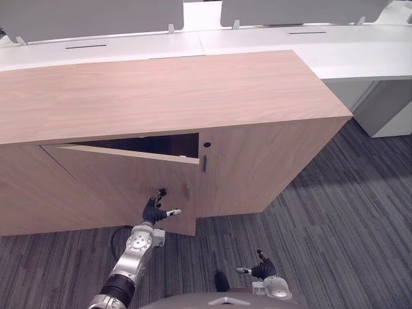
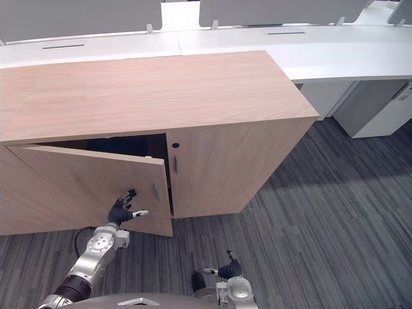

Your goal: Walk over to the cabinet, pick up the folder, carry it to the office cabinet, place the folder inside the office cabinet, then close the office cabinet door

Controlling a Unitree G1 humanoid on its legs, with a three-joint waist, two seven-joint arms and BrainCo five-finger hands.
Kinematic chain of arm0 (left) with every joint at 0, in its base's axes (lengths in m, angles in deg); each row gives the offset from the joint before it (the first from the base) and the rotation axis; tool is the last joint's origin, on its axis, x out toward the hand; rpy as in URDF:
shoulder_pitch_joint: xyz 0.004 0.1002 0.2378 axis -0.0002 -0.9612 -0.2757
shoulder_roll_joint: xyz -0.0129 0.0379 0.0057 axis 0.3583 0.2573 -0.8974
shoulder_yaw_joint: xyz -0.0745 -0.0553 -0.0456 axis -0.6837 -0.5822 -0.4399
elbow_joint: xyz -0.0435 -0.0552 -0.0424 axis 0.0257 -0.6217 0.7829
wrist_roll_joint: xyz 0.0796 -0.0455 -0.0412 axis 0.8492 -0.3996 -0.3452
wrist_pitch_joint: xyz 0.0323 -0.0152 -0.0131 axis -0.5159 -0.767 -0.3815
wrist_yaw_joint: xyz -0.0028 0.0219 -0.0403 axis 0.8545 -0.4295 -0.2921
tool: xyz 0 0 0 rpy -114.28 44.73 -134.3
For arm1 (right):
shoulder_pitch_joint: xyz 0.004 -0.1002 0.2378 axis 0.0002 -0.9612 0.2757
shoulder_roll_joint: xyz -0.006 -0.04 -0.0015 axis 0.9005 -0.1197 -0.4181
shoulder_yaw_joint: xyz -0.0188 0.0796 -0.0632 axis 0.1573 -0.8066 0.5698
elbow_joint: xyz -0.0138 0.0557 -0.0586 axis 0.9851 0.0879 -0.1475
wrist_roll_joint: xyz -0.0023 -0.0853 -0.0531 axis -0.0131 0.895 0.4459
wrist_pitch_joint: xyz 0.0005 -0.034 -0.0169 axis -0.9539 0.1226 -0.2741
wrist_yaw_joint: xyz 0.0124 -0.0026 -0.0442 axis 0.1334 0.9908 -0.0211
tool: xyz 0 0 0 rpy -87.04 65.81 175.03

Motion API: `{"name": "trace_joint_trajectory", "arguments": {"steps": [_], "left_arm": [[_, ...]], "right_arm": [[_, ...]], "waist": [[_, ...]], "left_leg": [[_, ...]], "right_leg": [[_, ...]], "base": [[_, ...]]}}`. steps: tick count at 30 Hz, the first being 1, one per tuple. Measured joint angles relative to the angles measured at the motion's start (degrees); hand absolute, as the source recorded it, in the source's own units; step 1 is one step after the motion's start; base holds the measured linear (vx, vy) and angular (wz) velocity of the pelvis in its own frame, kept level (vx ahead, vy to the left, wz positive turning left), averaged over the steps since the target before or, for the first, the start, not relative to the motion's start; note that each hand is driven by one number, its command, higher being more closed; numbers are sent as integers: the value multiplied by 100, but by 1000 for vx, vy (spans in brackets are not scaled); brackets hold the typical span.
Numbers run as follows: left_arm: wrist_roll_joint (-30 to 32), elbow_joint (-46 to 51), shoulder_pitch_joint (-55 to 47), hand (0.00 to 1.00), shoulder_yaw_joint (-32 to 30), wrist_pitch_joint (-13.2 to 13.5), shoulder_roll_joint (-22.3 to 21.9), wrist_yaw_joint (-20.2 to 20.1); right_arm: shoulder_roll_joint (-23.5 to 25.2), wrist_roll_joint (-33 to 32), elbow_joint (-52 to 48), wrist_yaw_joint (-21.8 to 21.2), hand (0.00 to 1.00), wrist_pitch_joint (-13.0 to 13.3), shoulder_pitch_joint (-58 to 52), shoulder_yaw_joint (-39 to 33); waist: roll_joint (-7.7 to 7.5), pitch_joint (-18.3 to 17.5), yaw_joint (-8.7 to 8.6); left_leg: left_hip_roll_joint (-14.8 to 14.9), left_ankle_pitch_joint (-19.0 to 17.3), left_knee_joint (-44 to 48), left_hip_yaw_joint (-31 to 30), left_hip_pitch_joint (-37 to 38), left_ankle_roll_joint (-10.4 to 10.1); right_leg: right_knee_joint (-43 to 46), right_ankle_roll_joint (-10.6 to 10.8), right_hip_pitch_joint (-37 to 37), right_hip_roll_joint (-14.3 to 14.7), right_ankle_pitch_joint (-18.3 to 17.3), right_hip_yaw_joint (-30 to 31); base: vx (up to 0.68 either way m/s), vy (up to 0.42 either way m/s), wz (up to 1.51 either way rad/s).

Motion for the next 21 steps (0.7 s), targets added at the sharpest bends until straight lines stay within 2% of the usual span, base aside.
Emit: {"name": "trace_joint_trajectory", "arguments": {"steps": [8, 11, 14, 17, 21], "left_arm": [[0, 0, -415, 0, -6, 0, 3, -274], [5, -96, -681, 0, -162, 1, 8, -408], [34, -574, -841, 0, -444, -25, 20, -451], [388, -1227, -900, 0, -800, -69, 52, -495], [712, -2008, -996, 0, -1171, -121, 114, -489]], "right_arm": [[-2, -62, 296, -2, 0, -2, 55, -259], [-5, -62, 443, -5, 0, -7, 96, -266], [-5, -63, 520, -8, 0, -3, 118, -286], [-10, -66, 735, -12, 0, -7, 190, -401], [-14, -191, 893, -14, 0, -9, 263, -486]], "waist": [[-40, -136, 10], [-75, -170, 84], [-97, -187, 91], [-121, -201, 200], [-162, -206, 231]], "left_leg": [[-40, 24, -1, -162, 18, 35], [-58, 44, -1, -205, 19, 64], [-80, 64, -2, -315, 29, 87], [-96, 69, -2, -323, 52, 92], [-130, 78, -3, -370, 79, 103]], "right_leg": [[-20, 16, 78, -62, -9, -165], [-20, 17, 96, -83, -10, -217], [-21, 37, 155, -97, -25, -314], [-22, 37, 182, -106, -25, -324], [-22, 47, 228, -151, -31, -381]], "base": [[-48, -18, 10], [-56, -23, 9], [-51, -35, 18], [-50, -28, 2], [-51, -25, 6]]}}
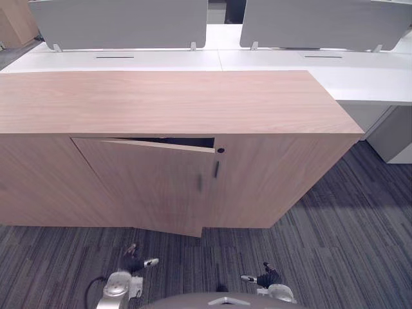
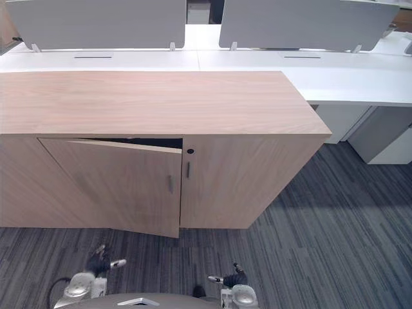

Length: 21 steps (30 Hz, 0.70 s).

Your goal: Walk over to the cabinet, pick up the folder, carry it to the office cabinet, place the folder inside the office cabinet, then close the office cabinet door

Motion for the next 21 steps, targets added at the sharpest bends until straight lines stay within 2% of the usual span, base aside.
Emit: {"name": "trace_joint_trajectory", "arguments": {"steps": [8, 13, 21], "left_arm": [[239, -523, -61, 0, -344, -100, -10, 62], [284, -712, -69, 0, -643, -190, -54, 71], [286, -912, -68, 0, -770, -207, -134, 70]], "right_arm": [[-51, -30, 384, -5, 0, -25, 141, -149], [-111, -19, 449, -5, 0, -122, 138, -176], [-109, -13, 626, -14, 0, -134, 188, -343]], "waist": [[-91, 24, 77], [-77, 99, 137], [-60, 148, 149]], "left_leg": [[-68, 34, -2, -108, 75, 53], [-87, 33, -36, -126, 119, 52], [-114, 14, -38, -239, 140, 27]], "right_leg": [[1, 35, 128, -69, -11, -91], [0, 43, 184, -100, -37, -118], [-7, 22, 264, -129, -97, -220]], "base": [[-43, -16, 8], [-64, -24, 2], [-29, -21, 8]]}}
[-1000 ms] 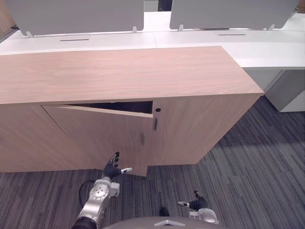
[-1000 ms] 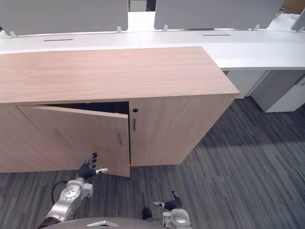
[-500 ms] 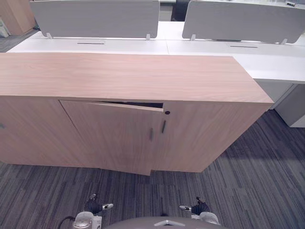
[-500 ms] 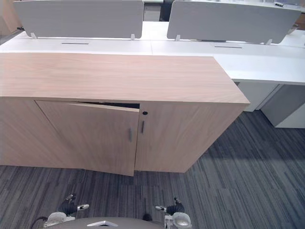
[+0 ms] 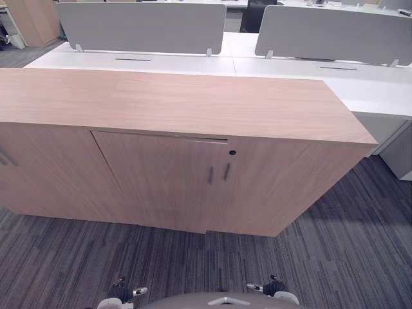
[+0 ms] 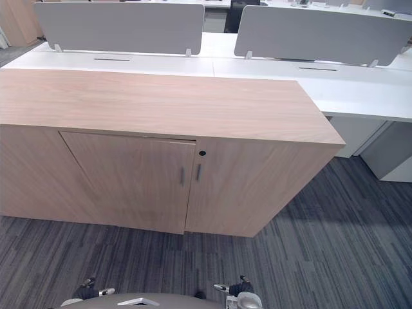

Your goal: Walk over to the cabinet, pick up the folder, carry it to the office cabinet, place the folder inside the office cabinet, then close the office cabinet door

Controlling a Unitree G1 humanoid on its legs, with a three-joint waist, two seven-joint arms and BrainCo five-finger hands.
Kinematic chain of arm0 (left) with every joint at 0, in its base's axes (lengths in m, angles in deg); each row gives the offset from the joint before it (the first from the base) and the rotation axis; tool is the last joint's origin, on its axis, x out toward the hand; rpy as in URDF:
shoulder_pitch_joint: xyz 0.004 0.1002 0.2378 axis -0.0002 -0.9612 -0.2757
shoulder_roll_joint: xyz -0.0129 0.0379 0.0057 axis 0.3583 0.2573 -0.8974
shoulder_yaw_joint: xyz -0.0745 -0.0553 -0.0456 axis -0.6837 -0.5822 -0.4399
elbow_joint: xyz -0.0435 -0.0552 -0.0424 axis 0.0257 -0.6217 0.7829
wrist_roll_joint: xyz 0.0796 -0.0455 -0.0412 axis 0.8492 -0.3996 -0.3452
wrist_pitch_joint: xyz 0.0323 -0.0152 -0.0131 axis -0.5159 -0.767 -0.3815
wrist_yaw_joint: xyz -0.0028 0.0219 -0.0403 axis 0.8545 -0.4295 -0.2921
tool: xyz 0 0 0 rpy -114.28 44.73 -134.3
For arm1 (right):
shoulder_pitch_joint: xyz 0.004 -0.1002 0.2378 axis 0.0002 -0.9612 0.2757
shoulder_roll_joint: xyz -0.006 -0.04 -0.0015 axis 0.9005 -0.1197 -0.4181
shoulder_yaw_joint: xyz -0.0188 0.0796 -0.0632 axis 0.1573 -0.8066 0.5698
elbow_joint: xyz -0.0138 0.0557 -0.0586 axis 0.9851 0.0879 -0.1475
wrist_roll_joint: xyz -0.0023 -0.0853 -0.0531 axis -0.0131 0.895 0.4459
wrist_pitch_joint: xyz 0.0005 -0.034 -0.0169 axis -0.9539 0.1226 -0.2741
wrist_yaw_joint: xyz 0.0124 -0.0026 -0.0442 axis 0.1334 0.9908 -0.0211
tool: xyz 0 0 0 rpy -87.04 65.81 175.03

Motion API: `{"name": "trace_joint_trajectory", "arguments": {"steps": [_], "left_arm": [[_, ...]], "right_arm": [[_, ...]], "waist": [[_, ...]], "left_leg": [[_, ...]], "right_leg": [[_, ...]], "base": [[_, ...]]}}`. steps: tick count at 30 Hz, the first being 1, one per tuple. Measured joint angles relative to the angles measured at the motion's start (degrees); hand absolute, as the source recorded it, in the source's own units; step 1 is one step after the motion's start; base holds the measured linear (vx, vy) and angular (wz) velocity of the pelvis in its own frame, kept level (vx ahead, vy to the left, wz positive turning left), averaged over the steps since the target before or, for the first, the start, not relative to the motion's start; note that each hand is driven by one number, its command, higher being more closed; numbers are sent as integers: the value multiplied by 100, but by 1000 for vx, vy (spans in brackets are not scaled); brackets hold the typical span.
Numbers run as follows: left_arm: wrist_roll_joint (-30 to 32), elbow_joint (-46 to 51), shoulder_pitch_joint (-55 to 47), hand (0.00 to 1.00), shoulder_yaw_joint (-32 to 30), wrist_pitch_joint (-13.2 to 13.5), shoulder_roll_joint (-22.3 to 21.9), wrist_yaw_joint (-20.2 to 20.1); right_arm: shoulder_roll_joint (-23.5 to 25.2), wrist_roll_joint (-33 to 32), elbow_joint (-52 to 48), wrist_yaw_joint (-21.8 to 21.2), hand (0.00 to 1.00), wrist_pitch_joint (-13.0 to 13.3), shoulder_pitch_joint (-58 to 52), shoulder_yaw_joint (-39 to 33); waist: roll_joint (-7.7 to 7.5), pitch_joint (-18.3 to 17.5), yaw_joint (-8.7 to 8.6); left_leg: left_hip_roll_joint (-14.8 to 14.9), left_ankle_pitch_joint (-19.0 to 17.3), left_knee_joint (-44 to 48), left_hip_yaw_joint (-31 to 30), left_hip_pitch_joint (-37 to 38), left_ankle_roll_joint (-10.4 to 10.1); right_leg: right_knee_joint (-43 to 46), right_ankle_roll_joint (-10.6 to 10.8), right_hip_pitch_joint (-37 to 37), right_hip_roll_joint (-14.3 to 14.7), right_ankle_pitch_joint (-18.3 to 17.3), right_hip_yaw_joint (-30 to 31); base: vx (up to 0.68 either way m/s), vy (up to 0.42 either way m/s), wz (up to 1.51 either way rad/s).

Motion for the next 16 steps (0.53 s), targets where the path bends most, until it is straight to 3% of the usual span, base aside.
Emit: {"name": "trace_joint_trajectory", "arguments": {"steps": [16], "left_arm": [[2, 0, 24, 0, -26, -1, -5, -20]], "right_arm": [[-13, 34, 47, -57, 0, -10, 45, -52]], "waist": [[51, 133, 10]], "left_leg": [[30, -46, 3, 18, 92, -13]], "right_leg": [[7, 18, 85, 29, -19, -2]], "base": [[-7, -20, 0]]}}
